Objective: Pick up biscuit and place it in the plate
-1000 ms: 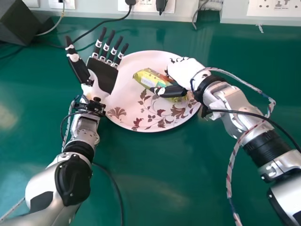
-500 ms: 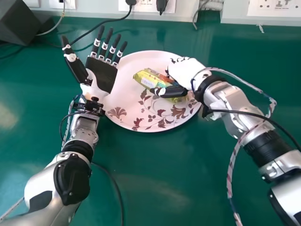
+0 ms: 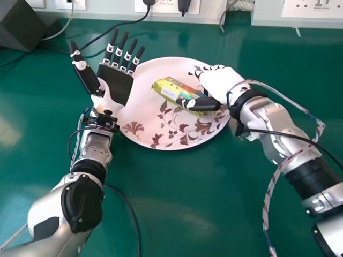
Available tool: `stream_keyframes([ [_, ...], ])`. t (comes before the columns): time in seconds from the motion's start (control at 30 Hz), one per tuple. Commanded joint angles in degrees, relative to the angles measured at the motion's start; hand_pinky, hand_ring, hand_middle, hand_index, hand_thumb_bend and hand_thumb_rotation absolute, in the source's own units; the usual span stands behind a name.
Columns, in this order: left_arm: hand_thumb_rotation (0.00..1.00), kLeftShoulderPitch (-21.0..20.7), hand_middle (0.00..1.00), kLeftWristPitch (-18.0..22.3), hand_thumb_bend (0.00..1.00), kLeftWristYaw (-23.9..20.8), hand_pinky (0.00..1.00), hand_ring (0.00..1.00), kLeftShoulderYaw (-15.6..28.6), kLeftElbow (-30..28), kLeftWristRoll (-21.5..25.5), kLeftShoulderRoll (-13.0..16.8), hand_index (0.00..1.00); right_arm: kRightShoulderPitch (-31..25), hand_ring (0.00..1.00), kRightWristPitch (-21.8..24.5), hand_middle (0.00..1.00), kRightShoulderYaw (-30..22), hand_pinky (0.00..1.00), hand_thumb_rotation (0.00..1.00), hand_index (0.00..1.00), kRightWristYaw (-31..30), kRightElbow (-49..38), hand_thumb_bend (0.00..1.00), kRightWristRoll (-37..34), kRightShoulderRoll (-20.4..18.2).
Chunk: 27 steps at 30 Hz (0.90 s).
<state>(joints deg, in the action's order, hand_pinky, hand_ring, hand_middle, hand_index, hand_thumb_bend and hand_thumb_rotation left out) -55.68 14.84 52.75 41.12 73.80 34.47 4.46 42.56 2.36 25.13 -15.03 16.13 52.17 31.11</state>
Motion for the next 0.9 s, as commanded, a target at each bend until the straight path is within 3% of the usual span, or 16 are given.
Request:
stream_keyframes([
  [0.0,0.56,2.9,0.91,-0.4,0.99,-0.4,0.83,0.82,0.0,1.4,-0.1,-0.8,0.95,-1.2,1.0,0.4,1.0,-0.7,1.0,0.96,1.0,0.1,-1.6,0.84,0.1,0.4],
  [0.3,0.55,2.8,0.9,-2.0,1.0,0.2,0.82,0.81,0.6,1.5,0.6,-0.7,0.95,-2.1,1.0,0.4,1.0,-2.1,1.0,0.92,1.0,0.4,-4.0,0.84,-0.2,0.9],
  [0.87,0.56,2.8,0.89,-0.4,1.0,-1.1,0.82,0.81,-0.4,1.4,-0.4,-0.8,0.95,-3.7,1.0,1.1,1.0,-5.3,1.0,0.92,1.0,-0.7,-9.9,0.85,-0.5,1.7],
])
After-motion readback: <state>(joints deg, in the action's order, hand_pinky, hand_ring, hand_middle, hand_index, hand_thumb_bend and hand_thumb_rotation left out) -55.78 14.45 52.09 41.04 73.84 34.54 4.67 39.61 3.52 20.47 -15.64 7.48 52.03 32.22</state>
